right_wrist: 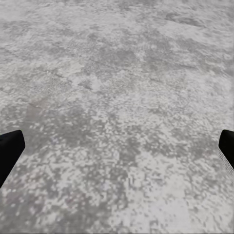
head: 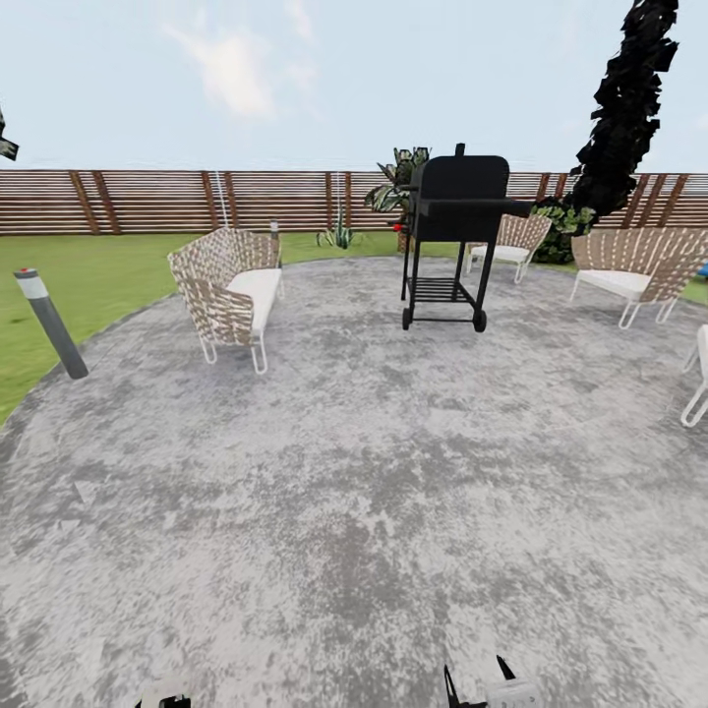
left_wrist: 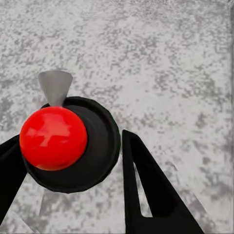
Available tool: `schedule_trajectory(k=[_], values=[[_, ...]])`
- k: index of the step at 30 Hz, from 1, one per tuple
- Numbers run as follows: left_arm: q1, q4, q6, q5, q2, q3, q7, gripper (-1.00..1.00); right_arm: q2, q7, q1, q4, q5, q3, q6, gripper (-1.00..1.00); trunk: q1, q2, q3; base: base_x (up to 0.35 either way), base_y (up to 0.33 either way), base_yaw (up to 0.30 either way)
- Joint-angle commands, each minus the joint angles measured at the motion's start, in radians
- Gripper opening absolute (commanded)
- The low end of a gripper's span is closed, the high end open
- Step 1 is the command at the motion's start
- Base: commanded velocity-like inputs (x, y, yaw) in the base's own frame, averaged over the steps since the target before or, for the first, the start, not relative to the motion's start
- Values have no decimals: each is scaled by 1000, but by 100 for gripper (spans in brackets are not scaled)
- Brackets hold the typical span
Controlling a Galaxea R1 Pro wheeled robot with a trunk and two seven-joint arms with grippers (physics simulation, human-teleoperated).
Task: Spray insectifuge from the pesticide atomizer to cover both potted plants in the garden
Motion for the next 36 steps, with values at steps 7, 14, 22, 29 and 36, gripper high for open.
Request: schedule_trajectory(k=[7,14,22,29,36], values=[[-1,1,-4,-11,0,8,2,-100,1,-10,-1,0,8,2,-1,100,0,0,-1,333,-99,0],[-1,1,-4,-11,0,8,2,-100,1,-10,-1,0,8,2,-1,100,0,0,-1,334,-91,0],[-1,1,-4,-10,0,8,2,-100,1,-10,-1,0,8,2,-1,100,0,0,-1,336,-80,0],[-1,1,-4,-11,0,8,2,-100,1,-10,-1,0,8,2,-1,100,0,0,-1,337,-73,0],[-1,1,-4,-11,0,8,2,-100,0,-10,-1,1,8,2,-1,100,0,0,-1,337,-16,0]])
